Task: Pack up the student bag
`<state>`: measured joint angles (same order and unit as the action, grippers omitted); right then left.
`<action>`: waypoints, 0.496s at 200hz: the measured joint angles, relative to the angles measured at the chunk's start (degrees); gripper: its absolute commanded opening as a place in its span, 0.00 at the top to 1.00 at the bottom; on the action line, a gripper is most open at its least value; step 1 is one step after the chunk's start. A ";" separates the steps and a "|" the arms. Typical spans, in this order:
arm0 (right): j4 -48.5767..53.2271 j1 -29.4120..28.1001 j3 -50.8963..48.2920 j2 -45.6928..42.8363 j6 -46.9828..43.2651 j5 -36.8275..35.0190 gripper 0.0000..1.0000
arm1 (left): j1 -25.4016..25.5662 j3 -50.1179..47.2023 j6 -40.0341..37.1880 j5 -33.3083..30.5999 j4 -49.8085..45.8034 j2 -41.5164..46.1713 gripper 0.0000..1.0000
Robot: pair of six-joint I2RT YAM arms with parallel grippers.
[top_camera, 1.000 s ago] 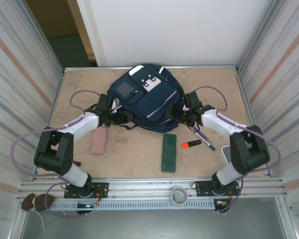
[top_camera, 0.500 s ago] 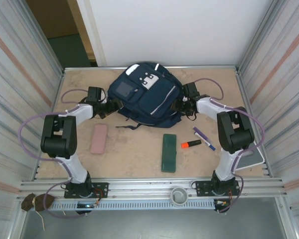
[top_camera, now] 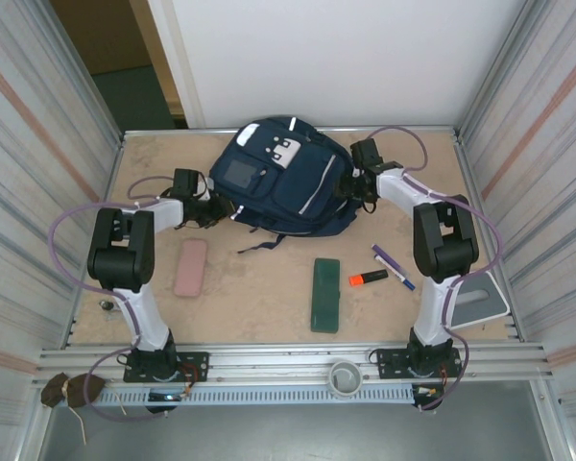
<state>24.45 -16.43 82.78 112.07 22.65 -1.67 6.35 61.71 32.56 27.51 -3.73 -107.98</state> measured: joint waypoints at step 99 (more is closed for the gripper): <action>-6.16 -25.05 -12.66 -19.26 9.22 0.00 0.44 | 1.95 -5.49 7.28 2.97 4.02 12.17 1.00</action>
<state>18.28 -41.47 70.13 92.82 31.88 -1.67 8.29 56.23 39.83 30.48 0.30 -95.81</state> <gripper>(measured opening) 0.591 0.064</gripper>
